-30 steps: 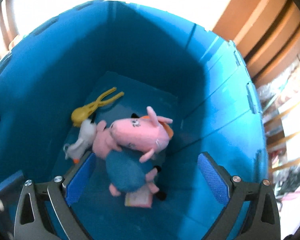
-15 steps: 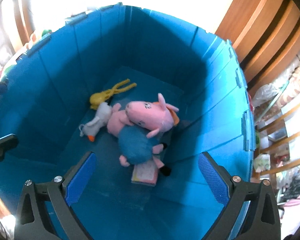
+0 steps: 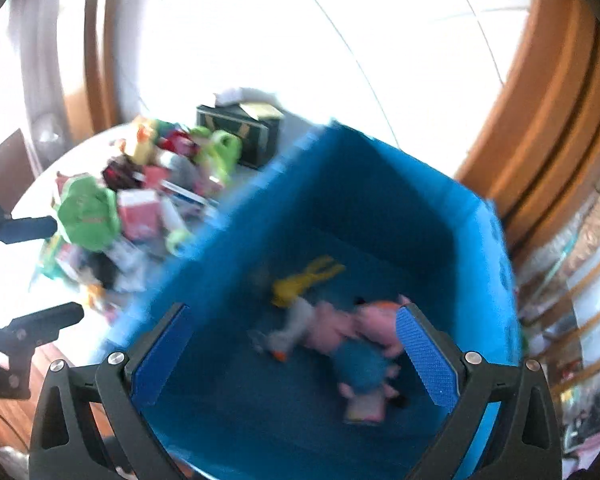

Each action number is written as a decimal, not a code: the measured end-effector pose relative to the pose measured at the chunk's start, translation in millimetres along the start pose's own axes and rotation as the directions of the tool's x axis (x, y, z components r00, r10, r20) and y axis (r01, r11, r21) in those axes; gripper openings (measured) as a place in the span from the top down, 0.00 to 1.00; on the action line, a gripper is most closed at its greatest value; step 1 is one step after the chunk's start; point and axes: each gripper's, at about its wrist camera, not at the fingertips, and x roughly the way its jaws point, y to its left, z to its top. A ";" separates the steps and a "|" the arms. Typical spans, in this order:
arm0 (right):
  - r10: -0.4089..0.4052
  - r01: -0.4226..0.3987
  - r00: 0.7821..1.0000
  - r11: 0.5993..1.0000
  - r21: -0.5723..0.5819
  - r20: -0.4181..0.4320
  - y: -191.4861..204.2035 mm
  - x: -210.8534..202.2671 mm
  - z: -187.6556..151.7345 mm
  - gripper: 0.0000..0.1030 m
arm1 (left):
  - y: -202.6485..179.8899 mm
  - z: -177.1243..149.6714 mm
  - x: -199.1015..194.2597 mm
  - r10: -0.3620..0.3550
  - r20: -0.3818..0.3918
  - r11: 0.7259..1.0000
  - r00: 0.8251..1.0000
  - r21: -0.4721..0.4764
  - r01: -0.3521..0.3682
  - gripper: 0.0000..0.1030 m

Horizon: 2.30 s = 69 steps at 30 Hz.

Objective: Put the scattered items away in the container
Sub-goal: 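Withdraw both tools from the crate back toward the toy pile, then grasp the green plush with the right tool while the left tool grasps the pink tissue pack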

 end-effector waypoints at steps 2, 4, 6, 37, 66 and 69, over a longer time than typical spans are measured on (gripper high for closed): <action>0.027 -0.027 1.000 1.000 -0.006 0.012 38.6 -1.4 12.4 0.01 | 48.2 -26.4 -11.1 0.032 -0.006 0.999 0.999 -0.039 -0.032 0.28; 0.059 -0.059 0.998 0.998 -0.008 0.020 79.7 1.4 26.7 0.01 | 95.2 -52.2 -19.6 0.069 -0.021 0.994 0.997 -0.081 -0.070 0.28; 0.089 -0.089 0.996 0.996 -0.003 0.025 115.4 6.5 37.5 0.01 | 144.3 -78.4 -26.7 0.128 -0.042 0.985 0.991 -0.115 -0.132 0.28; 0.209 -0.146 0.952 0.952 0.269 -0.224 193.4 236.7 45.7 0.00 | 465.6 -239.9 53.0 0.389 -0.380 0.727 0.839 -0.433 -0.533 0.28; 0.267 -0.207 0.931 0.948 0.243 -0.250 451.3 310.1 89.2 0.05 | 534.8 -195.8 144.9 0.141 -0.246 0.941 0.959 -0.268 -0.207 0.28; 0.203 -0.157 0.935 0.972 0.173 -0.292 458.6 332.6 86.1 0.04 | 527.1 -182.9 147.4 0.135 -0.237 0.942 0.962 -0.270 -0.199 0.28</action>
